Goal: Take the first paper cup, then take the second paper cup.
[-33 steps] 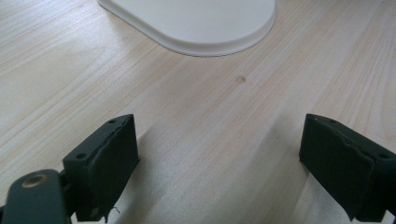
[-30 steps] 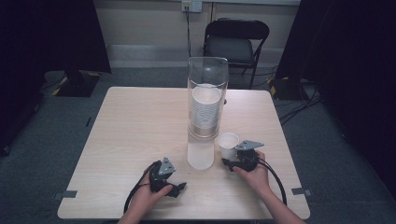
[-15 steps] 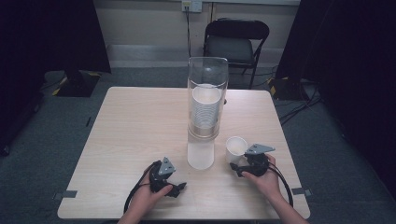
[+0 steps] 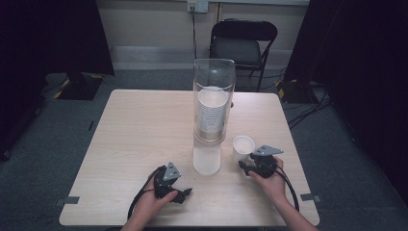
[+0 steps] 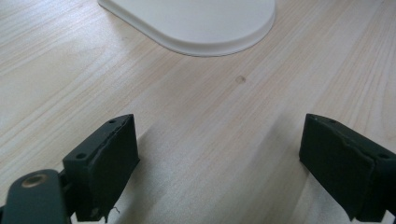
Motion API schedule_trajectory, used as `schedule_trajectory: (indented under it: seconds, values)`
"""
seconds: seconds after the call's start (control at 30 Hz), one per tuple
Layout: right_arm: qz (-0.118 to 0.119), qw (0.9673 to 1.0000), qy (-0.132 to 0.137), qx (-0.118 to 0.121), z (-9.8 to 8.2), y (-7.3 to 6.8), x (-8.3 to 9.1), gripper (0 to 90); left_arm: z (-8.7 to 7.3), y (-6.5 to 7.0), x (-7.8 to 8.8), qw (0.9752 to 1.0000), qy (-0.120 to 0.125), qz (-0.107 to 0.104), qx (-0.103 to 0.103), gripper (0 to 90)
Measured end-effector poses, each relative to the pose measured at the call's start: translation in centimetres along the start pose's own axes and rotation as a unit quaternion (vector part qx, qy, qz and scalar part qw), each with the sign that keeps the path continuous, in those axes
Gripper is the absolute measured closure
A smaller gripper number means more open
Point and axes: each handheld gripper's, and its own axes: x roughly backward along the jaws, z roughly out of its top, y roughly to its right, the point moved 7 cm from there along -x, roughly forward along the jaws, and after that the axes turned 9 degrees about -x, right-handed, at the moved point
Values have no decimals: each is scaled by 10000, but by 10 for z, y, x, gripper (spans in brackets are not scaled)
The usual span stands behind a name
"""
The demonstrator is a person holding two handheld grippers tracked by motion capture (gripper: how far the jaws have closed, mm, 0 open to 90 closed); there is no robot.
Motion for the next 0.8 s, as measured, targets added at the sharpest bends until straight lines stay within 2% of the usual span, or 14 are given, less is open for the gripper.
schedule_trajectory:
  seconds: [0.13, 0.23, 0.3, 0.37, 0.57, 0.6, 0.67, 0.8]
  values:
    - [-141, 9998, -19, -124, 9, 8, -10, 396, 0, 0, 0, 10000, -2, -4, 0, 111]
    - [-251, 9995, 73, -175, 16, 14, -13, 400, 0, 0, 0, 10000, -3, -8, -2, 111]
    - [-312, 9994, -17, -163, 17, 19, -16, 364, 0, 0, 0, 10000, -3, -7, -2, 111]
    - [-289, 9992, 37, -288, 18, 19, -13, 304, 0, 0, 0, 10000, -6, -10, -3, 110]
    - [-89, 9998, -22, -197, 11, 1, 1, 178, -1, 0, 1, 10000, -73, 9, -16, 110]
    - [-26, 9999, -42, -144, 10, -4, 4, 167, 0, 0, 0, 10000, 3, -8, 3, 110]
    - [66, 10000, -15, -41, 9, -15, 10, 166, 0, 0, 0, 10000, -9, -6, -4, 110]
    - [399, 9990, 67, 190, 12, -38, 18, 181, 0, 0, 0, 10000, -7, -17, 0, 109]
